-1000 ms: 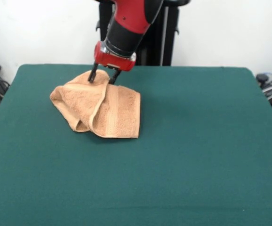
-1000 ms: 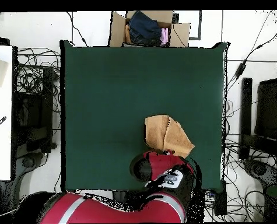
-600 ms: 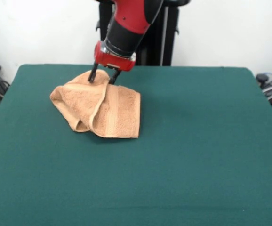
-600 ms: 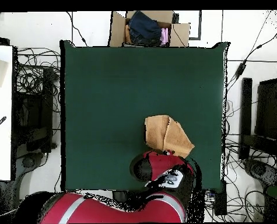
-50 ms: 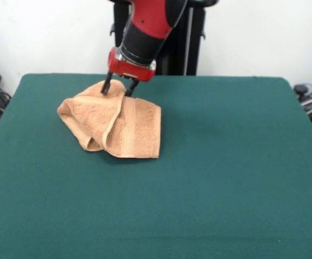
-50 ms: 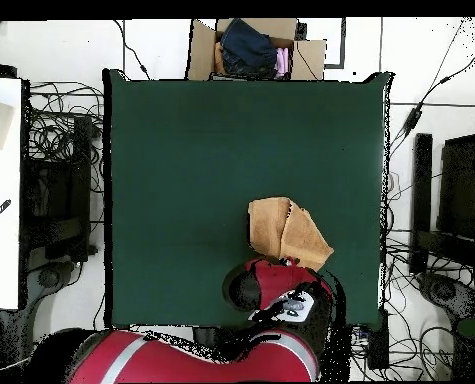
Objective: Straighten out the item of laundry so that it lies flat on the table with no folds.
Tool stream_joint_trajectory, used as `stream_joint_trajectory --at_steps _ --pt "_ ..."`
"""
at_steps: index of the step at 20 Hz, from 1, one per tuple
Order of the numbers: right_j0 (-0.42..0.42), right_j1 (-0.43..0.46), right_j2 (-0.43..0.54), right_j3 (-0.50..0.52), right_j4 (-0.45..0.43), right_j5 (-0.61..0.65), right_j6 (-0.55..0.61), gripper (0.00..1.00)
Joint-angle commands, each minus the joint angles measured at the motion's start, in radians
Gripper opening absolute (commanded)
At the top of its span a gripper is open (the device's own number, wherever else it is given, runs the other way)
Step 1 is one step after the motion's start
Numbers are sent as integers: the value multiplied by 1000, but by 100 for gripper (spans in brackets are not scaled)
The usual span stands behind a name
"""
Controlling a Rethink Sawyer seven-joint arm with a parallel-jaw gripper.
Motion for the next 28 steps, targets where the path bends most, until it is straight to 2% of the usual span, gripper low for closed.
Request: stream_joint_trajectory --at_steps 1,28 --pt "10 9 97 36 6 -2 153 100" --pt "-17 -44 123 76 -3 37 130 100"
